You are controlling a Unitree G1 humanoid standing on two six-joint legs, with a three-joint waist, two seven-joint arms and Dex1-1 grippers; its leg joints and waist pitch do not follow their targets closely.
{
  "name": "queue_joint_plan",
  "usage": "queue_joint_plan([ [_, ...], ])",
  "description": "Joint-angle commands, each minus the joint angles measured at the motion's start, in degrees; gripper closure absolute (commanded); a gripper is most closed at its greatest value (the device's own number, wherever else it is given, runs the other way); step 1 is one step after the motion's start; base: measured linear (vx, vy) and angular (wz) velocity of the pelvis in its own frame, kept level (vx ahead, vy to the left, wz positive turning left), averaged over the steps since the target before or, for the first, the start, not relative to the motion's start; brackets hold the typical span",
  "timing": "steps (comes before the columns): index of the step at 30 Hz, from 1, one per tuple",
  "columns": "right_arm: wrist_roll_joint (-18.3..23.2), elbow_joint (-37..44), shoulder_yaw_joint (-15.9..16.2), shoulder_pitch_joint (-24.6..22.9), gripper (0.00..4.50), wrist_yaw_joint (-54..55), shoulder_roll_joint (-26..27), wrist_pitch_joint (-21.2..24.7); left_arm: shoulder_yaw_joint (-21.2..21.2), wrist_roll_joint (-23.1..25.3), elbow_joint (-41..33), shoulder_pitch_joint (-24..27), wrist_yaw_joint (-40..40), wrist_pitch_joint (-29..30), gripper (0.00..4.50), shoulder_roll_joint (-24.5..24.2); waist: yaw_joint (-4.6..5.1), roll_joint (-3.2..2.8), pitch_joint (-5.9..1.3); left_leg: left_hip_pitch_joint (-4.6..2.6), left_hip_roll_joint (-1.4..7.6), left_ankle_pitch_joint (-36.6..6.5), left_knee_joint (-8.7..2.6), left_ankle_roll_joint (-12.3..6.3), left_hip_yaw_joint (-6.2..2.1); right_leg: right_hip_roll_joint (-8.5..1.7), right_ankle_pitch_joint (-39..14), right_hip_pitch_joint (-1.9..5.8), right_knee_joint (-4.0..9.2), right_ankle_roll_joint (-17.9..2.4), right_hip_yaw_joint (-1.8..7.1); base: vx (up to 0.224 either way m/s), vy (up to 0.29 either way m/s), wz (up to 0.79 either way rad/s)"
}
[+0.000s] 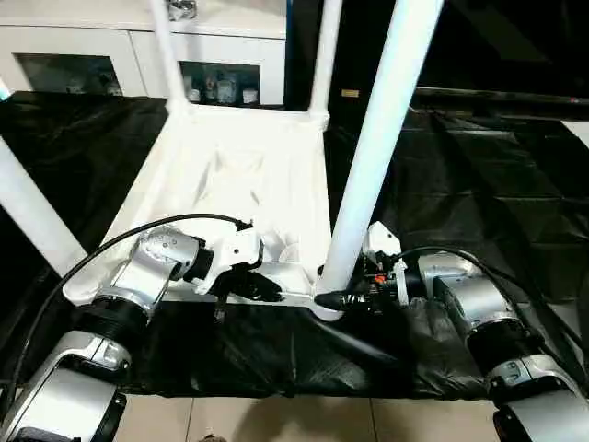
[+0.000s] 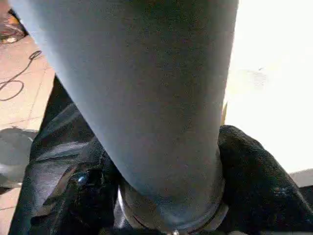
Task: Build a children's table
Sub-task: Rotate leg to tighten
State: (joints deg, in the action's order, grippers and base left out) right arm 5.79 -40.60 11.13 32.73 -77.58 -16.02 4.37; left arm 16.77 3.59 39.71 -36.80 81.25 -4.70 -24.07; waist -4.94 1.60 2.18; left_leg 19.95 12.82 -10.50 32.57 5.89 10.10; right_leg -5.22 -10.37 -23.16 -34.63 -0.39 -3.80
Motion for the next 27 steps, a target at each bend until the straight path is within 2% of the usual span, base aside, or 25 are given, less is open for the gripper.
queue_joint_plan([
  [1,0.55,0.73,4.63,-0.81,1.91,-5.69,2.89,0.67,1.75,1.28,1.64,-0.99,-1.81,-0.17,4.5,1.2,0.14,-0.43,-3.13,-0.24,0.62,-12.35,-3.56,-1.84,0.66,-2.26,-9.77,2.85,3.54,-13.98,2.14,0.0,0.0,0.0],
  [3,0.51,0.73,4.61,-0.9,1.91,-5.65,2.92,0.6,1.76,1.28,1.85,-1.01,-1.84,-0.35,4.5,1.18,0.14,-0.46,-3.14,-0.2,0.59,-12.34,-3.57,-1.72,0.64,-2.22,-9.42,2.87,3.49,-14.04,2.11,0.0,0.0,0.0],
  [8,2.25,0.96,0.67,-1.97,1.91,0.87,4.82,0.85,-0.1,0.93,2.61,-0.94,-6.44,0.6,4.5,2.13,0.07,-0.49,-3.07,-0.19,0.57,-12.83,-3.62,-1.6,0.66,-2.28,-10.18,2.85,3.62,-13.84,2.14,0.0,0.0,0.0],
  [9,2.38,-0.53,-2.78,-2.12,1.91,9.96,6.81,-0.29,-1.24,1.06,1.68,-0.32,-11.27,2.08,4.5,3.67,0.14,-0.3,-2.94,-0.15,0.54,-13.67,-3.71,-1.34,0.62,-2.25,-11.98,2.79,3.77,-13.38,2.11,0.0,0.0,0.0],
  [10,2.4,-0.78,-3.41,-2.19,1.91,11.65,7.19,-0.67,-1.42,1.06,1.43,-0.17,-12.08,2.47,4.5,3.99,0.39,-0.36,-2.65,-0.21,0.55,-15.47,-3.92,-0.39,0.51,-2.44,-15.4,2.47,4.07,-12.57,2.23,0.0,0.0,0.0],
  [11,2.34,-1.65,-5.09,-2.26,1.91,16.61,8.17,-0.72,-1.8,1.22,0.58,0.36,-14.37,3.22,4.5,4.89,0.65,-0.19,-2.47,-0.35,0.37,-17.7,-4.03,0.44,0.3,-2.61,-21.49,2.32,4.65,-10.67,2.16,0.0,0.0,0.0],
  [13,1.78,-2.77,-6.52,-2.49,1.95,22.54,9.16,-0.43,-2.13,1.36,-1.1,1.4,-17.19,4.66,4.5,6.45,1.06,-0.19,-2.36,-0.55,0.21,-19.22,-4.07,1.03,-0.02,-2.78,-27.94,2.1,5.36,-8.07,2.07,0.0,0.0,0.0],
  [14,1.32,-3.25,-7.21,-2.75,1.95,25.97,9.77,-0.69,-2.26,1.4,-2.21,2.02,-18.76,5.71,4.5,7.49,1.28,-0.16,-2.32,-0.59,0.15,-19.64,-4.07,0.92,-0.06,-2.74,-29.14,1.98,5.61,-7.53,2.04,0.0,0.0,0.0],
  [17,0.86,-3.91,-9.46,-3.85,1.95,35.57,12.48,-1.23,-2.31,2.6,-5.37,3.62,-25.41,8.54,4.5,11.46,2.25,-0.05,-2.4,-0.15,0.14,-19.13,-4.18,0.74,-0.25,-2.54,-29.04,2.0,5.69,-6.53,1.97,0.0,0.0,0.0],
  [18,0.85,-3.75,-10.03,-4.24,1.95,37.74,13.51,-1.14,-2.1,3.29,-6.13,3.97,-27.35,9.01,4.5,12.6,2.44,0.08,-2.51,-0.28,0.11,-19.0,-4.06,0.27,-0.1,-2.41,-28.04,1.79,5.8,-6.73,2.03,0.0,0.0,0.0],
  [20,0.32,-3.6,-10.73,-4.48,1.95,41.23,14.95,-0.92,-1.67,3.86,-7.1,4.33,-29.01,9.64,4.5,14.06,2.64,0.01,-2.6,0.02,0.05,-18.32,-4.1,-0.35,-0.12,-2.25,-25.98,1.99,5.58,-7.21,2.02,0.0,0.0,0.0],
  [24,0.71,-3.5,-12.37,-4.3,1.95,45.31,17.4,-0.54,-0.69,4.57,-8.15,4.67,-30.71,10.35,4.5,15.62,2.92,-0.15,-2.7,0.13,0.06,-17.7,-4.12,-0.76,0.01,-2.02,-22.02,1.99,5.27,-8.13,2.09,0.0,0.0,0.0],
  [26,0.1,-3.25,-11.94,-4.2,1.95,46.5,17.72,-1.56,-0.22,5.1,-7.87,4.56,-30.94,10.25,4.5,15.45,3.0,-0.23,-2.64,0.13,0.05,-17.86,-4.14,-0.77,0.04,-2.01,-21.42,1.99,5.28,-8.38,2.08,0.0,0.0,0.0],
  [27,-0.27,-3.26,-11.66,-4.18,1.61,46.63,17.47,-2.37,-0.14,5.23,-7.73,4.51,-30.79,10.2,4.5,15.17,3.07,-0.2,-2.66,0.21,0.03,-18.08,-4.15,-0.78,0.03,-2.01,-21.28,2.05,5.23,-8.43,2.08,0.0,0.0,0.0],
])
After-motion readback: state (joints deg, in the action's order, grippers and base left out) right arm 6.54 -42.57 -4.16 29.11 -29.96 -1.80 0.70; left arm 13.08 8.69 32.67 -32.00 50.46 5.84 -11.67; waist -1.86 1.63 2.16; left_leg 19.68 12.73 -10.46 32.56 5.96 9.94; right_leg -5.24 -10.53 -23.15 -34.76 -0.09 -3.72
